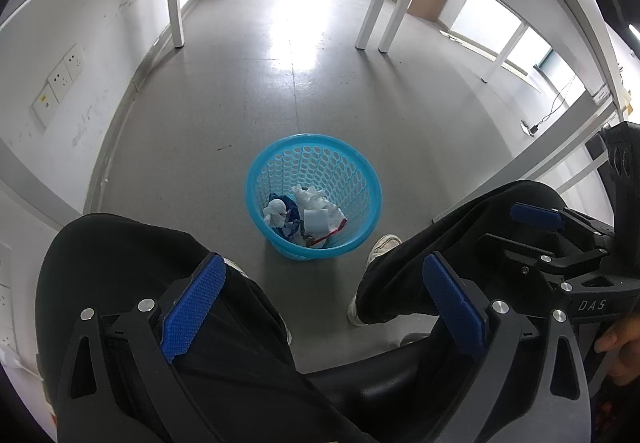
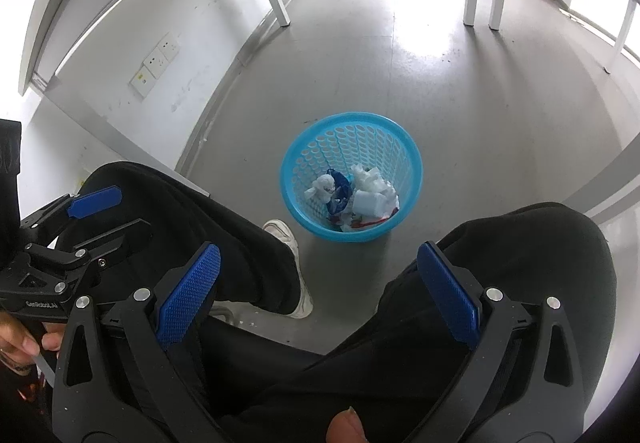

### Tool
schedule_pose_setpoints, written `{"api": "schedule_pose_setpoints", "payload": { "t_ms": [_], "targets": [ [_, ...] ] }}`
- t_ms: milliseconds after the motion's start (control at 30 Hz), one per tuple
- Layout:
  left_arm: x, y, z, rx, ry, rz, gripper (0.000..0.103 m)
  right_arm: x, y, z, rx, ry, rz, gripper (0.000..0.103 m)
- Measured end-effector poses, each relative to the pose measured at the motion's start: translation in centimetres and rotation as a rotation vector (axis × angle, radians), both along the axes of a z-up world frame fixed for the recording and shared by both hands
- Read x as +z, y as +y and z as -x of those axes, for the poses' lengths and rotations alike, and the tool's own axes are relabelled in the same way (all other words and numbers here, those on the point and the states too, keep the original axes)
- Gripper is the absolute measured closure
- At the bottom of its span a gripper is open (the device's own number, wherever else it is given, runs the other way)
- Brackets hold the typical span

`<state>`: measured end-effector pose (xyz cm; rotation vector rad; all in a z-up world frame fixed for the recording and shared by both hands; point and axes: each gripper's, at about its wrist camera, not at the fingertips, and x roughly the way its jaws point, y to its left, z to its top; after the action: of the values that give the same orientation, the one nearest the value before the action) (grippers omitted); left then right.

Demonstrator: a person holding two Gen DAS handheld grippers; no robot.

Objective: Collect trash

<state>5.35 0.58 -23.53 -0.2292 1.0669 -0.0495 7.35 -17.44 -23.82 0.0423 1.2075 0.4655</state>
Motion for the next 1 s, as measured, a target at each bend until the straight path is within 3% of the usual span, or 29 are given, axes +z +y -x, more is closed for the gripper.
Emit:
{"api": "schedule_pose_setpoints", "payload": {
  "t_ms": [1000],
  "targets": [
    [-0.32,0.07,0.19,0.006,0.018,0.010,0.006,-0.39,-0.19,0.01,-0.008,0.005,-0.005,0.009]
  ]
}}
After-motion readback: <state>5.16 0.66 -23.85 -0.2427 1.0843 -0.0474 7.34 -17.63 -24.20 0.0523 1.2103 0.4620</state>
